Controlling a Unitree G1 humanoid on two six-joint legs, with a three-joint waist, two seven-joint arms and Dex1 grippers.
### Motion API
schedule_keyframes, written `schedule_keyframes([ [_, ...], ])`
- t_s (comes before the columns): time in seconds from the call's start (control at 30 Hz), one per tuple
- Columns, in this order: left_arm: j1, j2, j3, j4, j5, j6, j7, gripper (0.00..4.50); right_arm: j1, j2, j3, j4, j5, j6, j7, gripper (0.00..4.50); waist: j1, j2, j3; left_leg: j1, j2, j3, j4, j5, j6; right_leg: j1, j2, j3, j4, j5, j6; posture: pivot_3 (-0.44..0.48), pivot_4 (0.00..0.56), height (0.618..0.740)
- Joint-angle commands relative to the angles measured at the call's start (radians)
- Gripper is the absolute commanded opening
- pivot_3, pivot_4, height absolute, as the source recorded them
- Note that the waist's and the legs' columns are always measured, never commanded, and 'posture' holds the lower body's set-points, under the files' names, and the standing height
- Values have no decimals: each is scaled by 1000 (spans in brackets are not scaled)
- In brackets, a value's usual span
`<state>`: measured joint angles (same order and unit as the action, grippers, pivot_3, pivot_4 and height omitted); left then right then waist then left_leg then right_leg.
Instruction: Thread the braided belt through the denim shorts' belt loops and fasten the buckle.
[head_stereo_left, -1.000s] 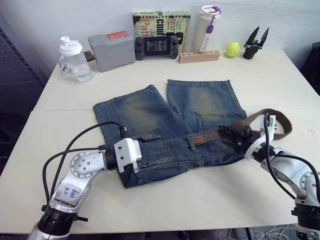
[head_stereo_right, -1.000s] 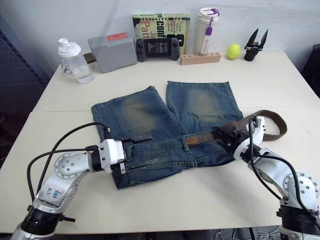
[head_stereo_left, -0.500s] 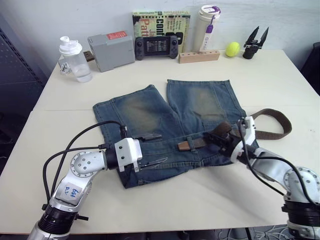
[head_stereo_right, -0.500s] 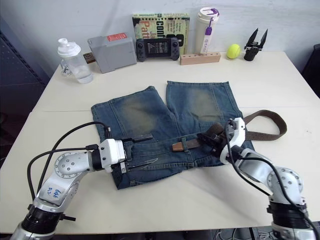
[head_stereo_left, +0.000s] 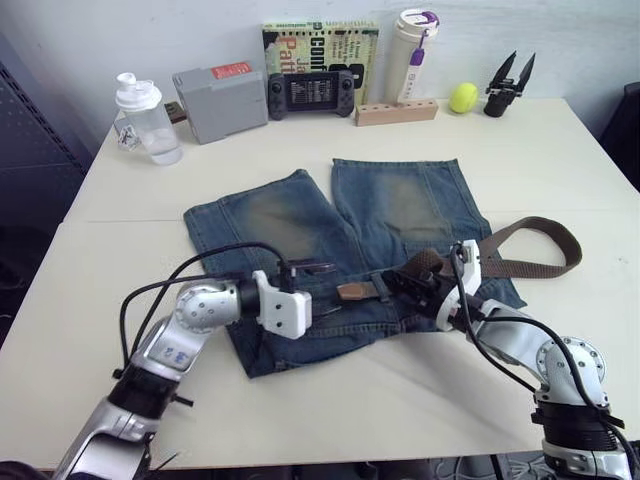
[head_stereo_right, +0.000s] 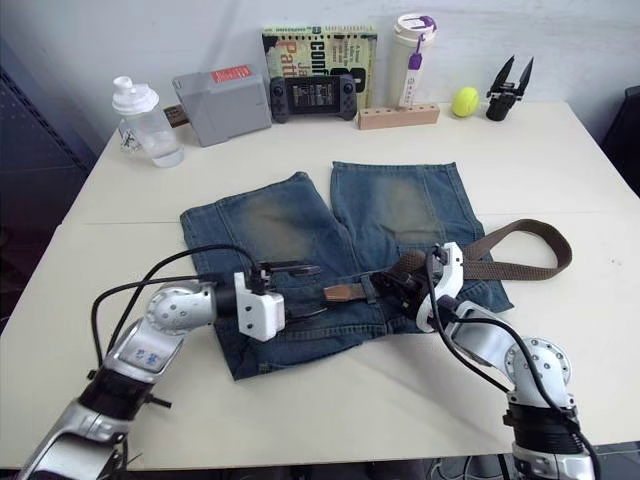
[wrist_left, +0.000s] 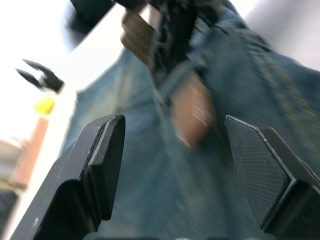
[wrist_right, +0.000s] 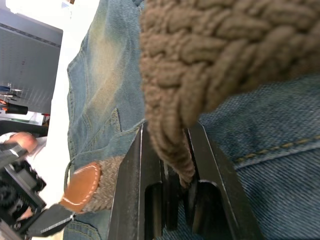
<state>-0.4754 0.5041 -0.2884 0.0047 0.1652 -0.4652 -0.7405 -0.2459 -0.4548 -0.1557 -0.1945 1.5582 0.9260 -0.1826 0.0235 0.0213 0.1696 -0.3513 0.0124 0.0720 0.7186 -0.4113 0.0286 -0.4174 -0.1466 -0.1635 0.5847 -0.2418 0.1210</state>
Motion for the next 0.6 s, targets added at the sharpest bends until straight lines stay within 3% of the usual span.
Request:
schedule_keyframes([
  [0.03,-20,-13,-20,49,25,-79,21,3505,2,10,-5,-23,7,10,-2,0,-3,0,0,0,0,1,-1,0,0,0,0,0,0,0,0,0,150,722],
  [0.17,-37,-17,-39,90,46,-112,16,3505,4,17,-9,-34,9,9,-10,0,-2,0,0,0,0,1,0,0,0,-1,0,0,0,0,0,0,150,722],
  [0.27,-46,-19,-42,113,56,-124,24,2708,3,23,-13,-37,10,7,-12,0,-2,0,0,0,0,1,0,0,0,-1,0,0,0,0,0,0,150,722],
  [0.47,-56,-21,-44,128,66,-141,28,76,-1,28,-16,-47,16,8,-23,0,-2,0,0,0,0,1,0,0,0,-1,0,0,0,0,0,0,150,722],
  [0.53,-54,-18,-45,125,71,-145,28,26,-3,29,-21,-48,26,5,-33,0,-2,0,0,0,0,0,0,0,0,-1,0,0,0,0,0,0,150,722],
  [0.6,-52,-16,-45,121,77,-145,29,0,-4,26,-33,-51,42,-1,-48,861,-2,0,0,0,0,1,0,0,0,-1,0,0,0,0,0,0,150,722],
])
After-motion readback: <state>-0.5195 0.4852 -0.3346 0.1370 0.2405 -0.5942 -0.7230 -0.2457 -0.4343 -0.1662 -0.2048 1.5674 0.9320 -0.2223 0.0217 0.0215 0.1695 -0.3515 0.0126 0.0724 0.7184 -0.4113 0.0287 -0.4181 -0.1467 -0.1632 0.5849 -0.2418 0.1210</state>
